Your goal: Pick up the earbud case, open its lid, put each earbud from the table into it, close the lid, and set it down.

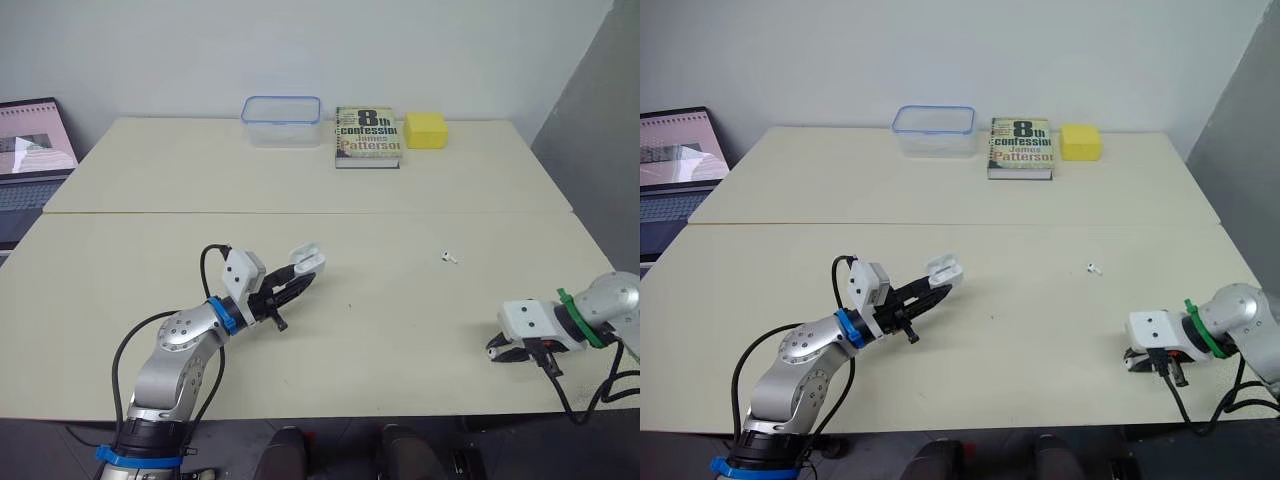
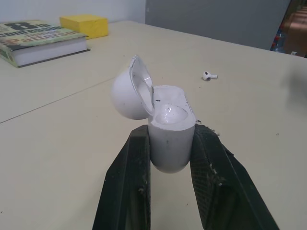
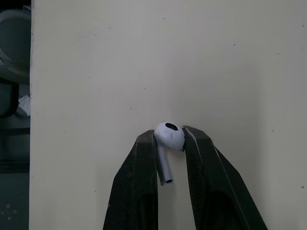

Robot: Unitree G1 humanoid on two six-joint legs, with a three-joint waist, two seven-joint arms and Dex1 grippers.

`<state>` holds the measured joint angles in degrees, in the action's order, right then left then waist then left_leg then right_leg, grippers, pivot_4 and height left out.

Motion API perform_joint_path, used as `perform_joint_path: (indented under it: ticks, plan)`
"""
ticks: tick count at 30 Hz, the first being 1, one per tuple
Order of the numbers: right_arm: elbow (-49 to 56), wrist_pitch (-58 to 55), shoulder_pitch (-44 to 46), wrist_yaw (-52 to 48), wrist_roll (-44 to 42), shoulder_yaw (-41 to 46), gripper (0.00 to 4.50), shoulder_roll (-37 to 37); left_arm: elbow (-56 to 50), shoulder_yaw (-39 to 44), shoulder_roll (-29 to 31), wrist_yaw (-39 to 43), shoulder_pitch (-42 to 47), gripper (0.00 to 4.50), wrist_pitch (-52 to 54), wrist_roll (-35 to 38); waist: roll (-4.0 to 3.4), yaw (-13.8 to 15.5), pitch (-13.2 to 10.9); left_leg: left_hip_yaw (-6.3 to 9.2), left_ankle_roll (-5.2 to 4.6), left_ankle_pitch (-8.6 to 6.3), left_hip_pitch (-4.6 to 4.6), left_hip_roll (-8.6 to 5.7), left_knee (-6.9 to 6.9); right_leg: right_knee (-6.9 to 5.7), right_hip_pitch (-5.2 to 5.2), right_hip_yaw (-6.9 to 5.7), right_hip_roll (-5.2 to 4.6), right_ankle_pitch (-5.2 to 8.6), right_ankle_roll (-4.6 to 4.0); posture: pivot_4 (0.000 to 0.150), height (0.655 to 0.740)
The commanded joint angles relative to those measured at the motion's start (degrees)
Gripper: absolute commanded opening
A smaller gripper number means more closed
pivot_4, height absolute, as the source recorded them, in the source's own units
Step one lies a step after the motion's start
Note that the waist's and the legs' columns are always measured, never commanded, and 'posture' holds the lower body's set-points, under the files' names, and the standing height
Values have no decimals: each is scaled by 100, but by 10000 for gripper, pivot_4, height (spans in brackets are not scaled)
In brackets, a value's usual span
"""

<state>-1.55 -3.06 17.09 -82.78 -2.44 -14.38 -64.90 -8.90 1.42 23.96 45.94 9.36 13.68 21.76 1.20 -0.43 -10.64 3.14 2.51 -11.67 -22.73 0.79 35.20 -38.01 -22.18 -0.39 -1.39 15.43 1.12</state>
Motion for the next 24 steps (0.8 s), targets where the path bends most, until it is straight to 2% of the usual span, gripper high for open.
perform_joint_path:
  ticks: [1, 4, 5, 7, 12, 15, 19, 24]
  plan:
    - [-110, -62, 96, -99, 165, -76, 11501, 47, -231, -22, 21, 13, 82, 7503, -37, 69, 0, 1, 0, 0, 0, 0, 0, 0, 0, 1, 0, 0, 0, 0, 0, 1500, 7377]
    - [-154, 52, 135, -25, 207, -26, 19667, 115, -202, -24, 9, 24, 55, 7503, -70, 67, 4, -1, 2, 0, 0, 0, 1, 0, 0, 1, 2, 0, 0, 0, 0, 1500, 7377]
    - [-158, 105, 161, 24, 214, 10, 24521, 146, -185, -23, 4, 27, 45, 7503, -84, 64, 5, -2, 3, -1, 0, 0, 8, 0, 0, 1, 7, 2, 0, -1, -2, 1500, 7377]
    - [-95, 53, 207, 75, 139, 118, 29532, 191, -158, -24, -6, 26, 33, 7503, -105, 55, 5, -5, 3, -4, 0, 0, 13, 1, 0, 0, 10, 4, 0, -3, -5, 1500, 7377]
    - [908, -881, -50, 91, -463, 762, 30013, -103, -120, -53, -51, 3, -31, 7503, -165, 21, 1, 19, 3, -6, 0, 0, 10, 0, 1, -3, 6, 8, -1, -5, -7, 1500, 7377]
    - [1896, -1984, -445, 312, -575, 1165, 30013, -467, -96, -76, -68, -12, -83, 7503, -184, 3, 1, 45, 2, 1, 1, 0, -5, 0, -1, 2, -4, 0, -1, -4, -6, 1500, 7377]
    - [2839, -3139, -738, 805, -148, 1101, 30013, -874, -70, -132, -90, -18, -122, 7503, -196, -9, 1, 58, 3, 4, 1, 0, -8, -1, 0, 2, -5, -2, -5, -4, -6, 1500, 7377]
    - [3107, -3557, -597, 1127, 205, 582, 30013, -803, -38, -209, -153, -36, -118, 7503, -207, -53, 0, 44, 3, -2, 2, 0, -4, -1, 2, 3, -3, 0, -5, -4, -7, 1500, 7377]
